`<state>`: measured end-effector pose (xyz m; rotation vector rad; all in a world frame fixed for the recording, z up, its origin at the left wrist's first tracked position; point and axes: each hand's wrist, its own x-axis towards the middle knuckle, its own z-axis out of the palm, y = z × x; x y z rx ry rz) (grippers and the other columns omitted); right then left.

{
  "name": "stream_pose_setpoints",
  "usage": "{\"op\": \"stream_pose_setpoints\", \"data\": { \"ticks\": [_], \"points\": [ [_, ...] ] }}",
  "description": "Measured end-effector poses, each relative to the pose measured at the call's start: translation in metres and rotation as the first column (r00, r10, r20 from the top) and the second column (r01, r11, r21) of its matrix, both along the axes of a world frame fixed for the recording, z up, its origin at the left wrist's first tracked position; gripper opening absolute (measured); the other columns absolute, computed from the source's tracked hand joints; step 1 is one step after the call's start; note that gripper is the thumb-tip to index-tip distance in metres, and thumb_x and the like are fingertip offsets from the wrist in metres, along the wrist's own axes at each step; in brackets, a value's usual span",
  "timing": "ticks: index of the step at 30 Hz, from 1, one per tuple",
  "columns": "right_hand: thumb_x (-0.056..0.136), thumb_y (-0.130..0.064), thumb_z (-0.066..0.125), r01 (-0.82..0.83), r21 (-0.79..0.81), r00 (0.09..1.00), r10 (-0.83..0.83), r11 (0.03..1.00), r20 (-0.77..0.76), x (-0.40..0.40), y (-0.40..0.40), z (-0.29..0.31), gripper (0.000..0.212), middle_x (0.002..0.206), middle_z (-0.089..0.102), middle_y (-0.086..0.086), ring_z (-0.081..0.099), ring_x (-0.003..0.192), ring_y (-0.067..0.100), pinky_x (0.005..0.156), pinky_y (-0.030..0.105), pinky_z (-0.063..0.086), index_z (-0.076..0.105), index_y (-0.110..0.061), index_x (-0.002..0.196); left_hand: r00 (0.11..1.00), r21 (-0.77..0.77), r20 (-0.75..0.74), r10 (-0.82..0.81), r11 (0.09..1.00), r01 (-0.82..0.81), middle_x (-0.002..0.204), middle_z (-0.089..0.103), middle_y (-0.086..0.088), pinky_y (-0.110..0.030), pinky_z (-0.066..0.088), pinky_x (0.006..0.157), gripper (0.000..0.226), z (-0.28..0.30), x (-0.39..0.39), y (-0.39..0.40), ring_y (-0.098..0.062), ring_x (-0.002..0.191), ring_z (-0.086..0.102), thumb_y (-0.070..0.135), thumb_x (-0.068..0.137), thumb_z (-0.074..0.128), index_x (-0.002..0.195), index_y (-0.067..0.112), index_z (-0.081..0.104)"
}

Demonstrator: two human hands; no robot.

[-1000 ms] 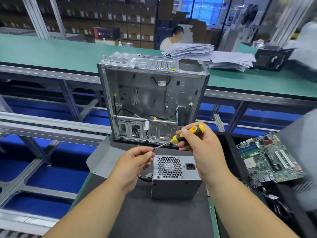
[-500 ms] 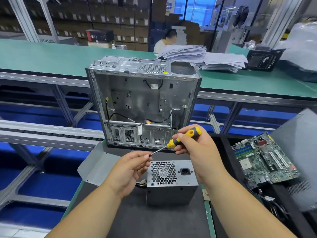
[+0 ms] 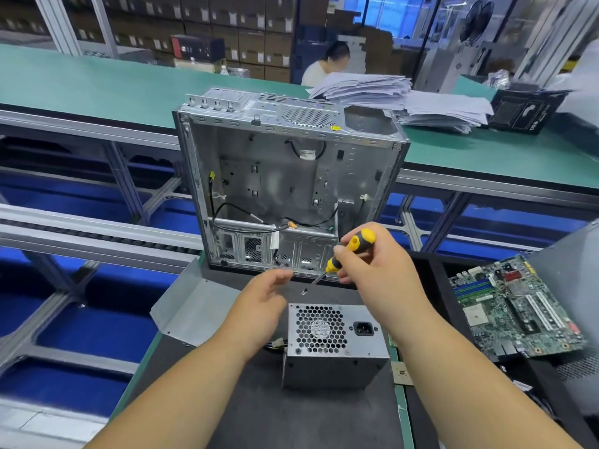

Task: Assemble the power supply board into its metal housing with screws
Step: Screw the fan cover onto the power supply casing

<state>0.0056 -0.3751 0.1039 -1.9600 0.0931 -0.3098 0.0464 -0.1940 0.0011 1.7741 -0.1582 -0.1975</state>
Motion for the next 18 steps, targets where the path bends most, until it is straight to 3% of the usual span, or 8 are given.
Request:
{"op": "stream_pose_setpoints", "data": {
  "ticks": [2,5,12,15,18],
  "points": [
    [0.091,-0.025,0.065,-0.026,-0.099,0.999,0.024,0.995,-0.023,0.004,0.003,0.000,0.011,0.074,0.069,-0.003,0.068,0.069,0.017,0.073,0.047,0.058,0.055,-0.024,0.087,0.996,0.112,-0.084,-0.024,0.993,0.033,0.118,0.065,0.006,-0.016,0.050,0.078,0.044,-0.007,0.003,0.000,-0.011,0.103,0.064,-0.002,0.085,0.053,0.105,0.036,0.064],
    [0.091,-0.029,0.064,-0.062,-0.212,0.997,0.051,0.975,-0.057,0.009,0.008,0.000,0.012,0.074,0.067,-0.002,0.067,0.072,0.021,0.073,0.049,0.057,0.054,-0.026,0.086,0.986,0.109,-0.156,-0.050,0.992,0.067,0.103,0.070,-0.002,-0.020,0.054,0.067,0.034,-0.012,0.004,-0.002,-0.021,0.092,0.067,0.006,0.082,0.063,0.095,0.037,0.069],
    [0.091,-0.031,0.064,-0.110,-0.267,0.991,0.084,0.957,-0.106,0.019,0.014,-0.004,0.013,0.078,0.066,0.001,0.066,0.076,0.024,0.075,0.049,0.057,0.054,-0.023,0.088,0.982,0.091,-0.179,-0.060,0.993,0.078,0.091,0.066,-0.002,-0.020,0.051,0.062,0.024,-0.015,0.006,-0.002,-0.010,0.074,0.060,0.007,0.083,0.069,0.090,0.030,0.070],
    [0.091,-0.032,0.064,-0.124,-0.308,0.989,0.094,0.943,-0.113,0.021,0.017,-0.004,0.014,0.077,0.065,-0.001,0.066,0.074,0.019,0.075,0.048,0.057,0.054,-0.023,0.088,0.975,0.077,-0.212,-0.067,0.993,0.085,0.087,0.064,0.001,-0.017,0.047,0.053,0.023,-0.016,0.006,-0.003,-0.007,0.068,0.059,0.008,0.085,0.067,0.090,0.030,0.068],
    [0.091,-0.035,0.063,-0.144,-0.368,0.987,0.106,0.918,-0.121,0.024,0.018,-0.003,0.015,0.079,0.066,-0.001,0.066,0.076,0.020,0.074,0.047,0.057,0.053,-0.024,0.091,0.967,0.038,-0.241,-0.083,0.995,0.094,0.086,0.067,-0.001,-0.021,0.048,0.057,0.021,-0.017,0.007,-0.003,-0.011,0.070,0.062,0.007,0.086,0.067,0.091,0.027,0.068]
  ]
}}
